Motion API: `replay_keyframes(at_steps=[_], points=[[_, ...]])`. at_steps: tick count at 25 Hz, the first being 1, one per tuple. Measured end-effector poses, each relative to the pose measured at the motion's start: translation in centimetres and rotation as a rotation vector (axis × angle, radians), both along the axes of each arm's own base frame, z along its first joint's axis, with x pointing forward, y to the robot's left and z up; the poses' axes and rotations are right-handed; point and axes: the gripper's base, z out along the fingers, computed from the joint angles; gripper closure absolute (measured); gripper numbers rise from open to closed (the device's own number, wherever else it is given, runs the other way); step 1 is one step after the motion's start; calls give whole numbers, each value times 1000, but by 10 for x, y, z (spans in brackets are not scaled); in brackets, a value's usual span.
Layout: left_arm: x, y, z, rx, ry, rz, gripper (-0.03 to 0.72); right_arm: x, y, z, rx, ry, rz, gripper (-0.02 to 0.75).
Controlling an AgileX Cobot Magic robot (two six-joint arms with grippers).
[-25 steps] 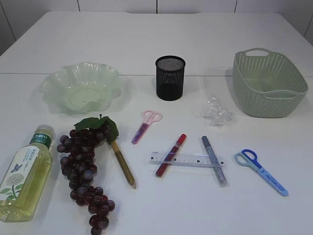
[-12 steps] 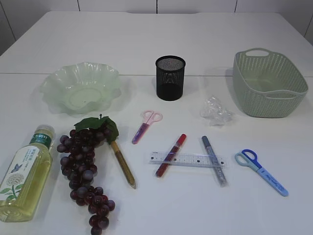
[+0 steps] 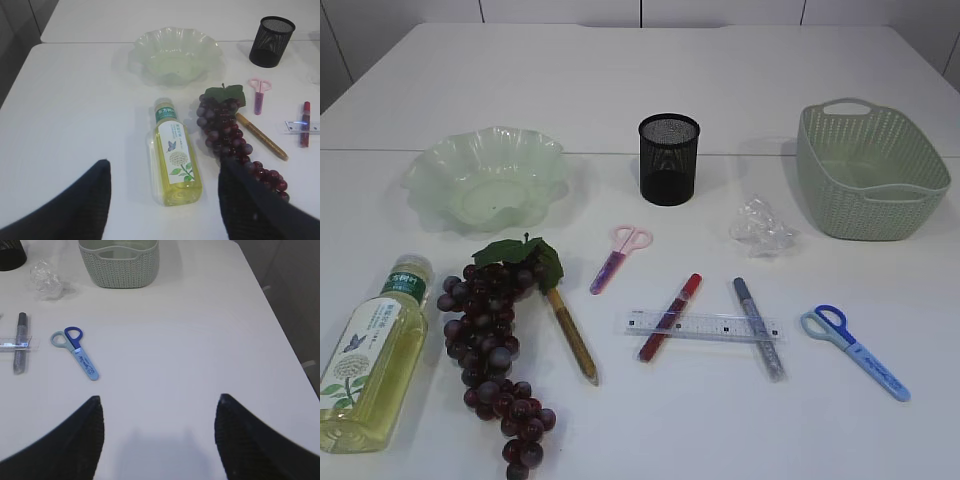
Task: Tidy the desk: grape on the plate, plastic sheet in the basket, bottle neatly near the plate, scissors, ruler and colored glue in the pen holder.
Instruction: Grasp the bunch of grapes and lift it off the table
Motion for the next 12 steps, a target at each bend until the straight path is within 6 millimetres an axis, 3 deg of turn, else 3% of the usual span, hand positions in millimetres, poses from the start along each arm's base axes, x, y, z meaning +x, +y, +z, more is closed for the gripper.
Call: replay_keyframes(at_steps=[12], points=[[75,-14,50,-118,167,-60,200,4,0,3,45,10,-21,200]])
